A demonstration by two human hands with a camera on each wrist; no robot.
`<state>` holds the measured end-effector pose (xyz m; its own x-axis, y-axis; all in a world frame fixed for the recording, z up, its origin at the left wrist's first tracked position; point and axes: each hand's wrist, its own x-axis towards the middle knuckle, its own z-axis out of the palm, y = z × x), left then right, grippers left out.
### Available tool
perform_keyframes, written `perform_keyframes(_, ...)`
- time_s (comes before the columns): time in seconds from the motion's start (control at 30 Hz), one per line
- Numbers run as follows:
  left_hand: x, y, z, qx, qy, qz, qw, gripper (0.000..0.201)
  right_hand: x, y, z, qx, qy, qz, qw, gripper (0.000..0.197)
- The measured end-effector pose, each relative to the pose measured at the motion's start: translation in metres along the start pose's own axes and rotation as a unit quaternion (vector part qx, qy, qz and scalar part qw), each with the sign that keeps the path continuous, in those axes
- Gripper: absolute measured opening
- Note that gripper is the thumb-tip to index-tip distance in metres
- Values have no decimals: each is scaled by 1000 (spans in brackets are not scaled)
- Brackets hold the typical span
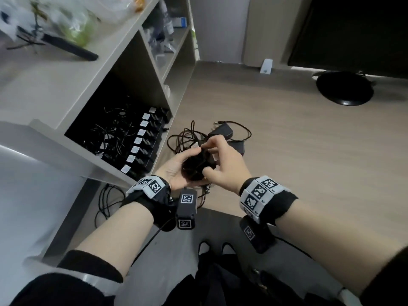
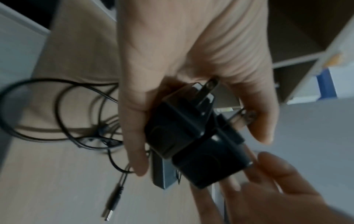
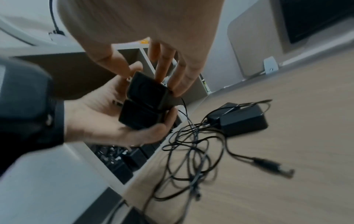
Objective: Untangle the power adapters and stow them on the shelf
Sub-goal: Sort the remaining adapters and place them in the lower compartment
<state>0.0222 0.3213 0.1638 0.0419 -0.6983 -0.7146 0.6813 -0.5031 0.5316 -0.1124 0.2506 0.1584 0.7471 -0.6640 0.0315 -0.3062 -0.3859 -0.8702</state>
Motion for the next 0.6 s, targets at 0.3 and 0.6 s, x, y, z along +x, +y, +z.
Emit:
perform_keyframes(0.3,-55,-15,-70,127,-106,79,983,69,54,-22,33,-72,-81,14,994,81)
perform_keyframes(0.6,-144,-7,-113,107,-139,234,956,88,71,-6,80,-113,-112,149,976,33)
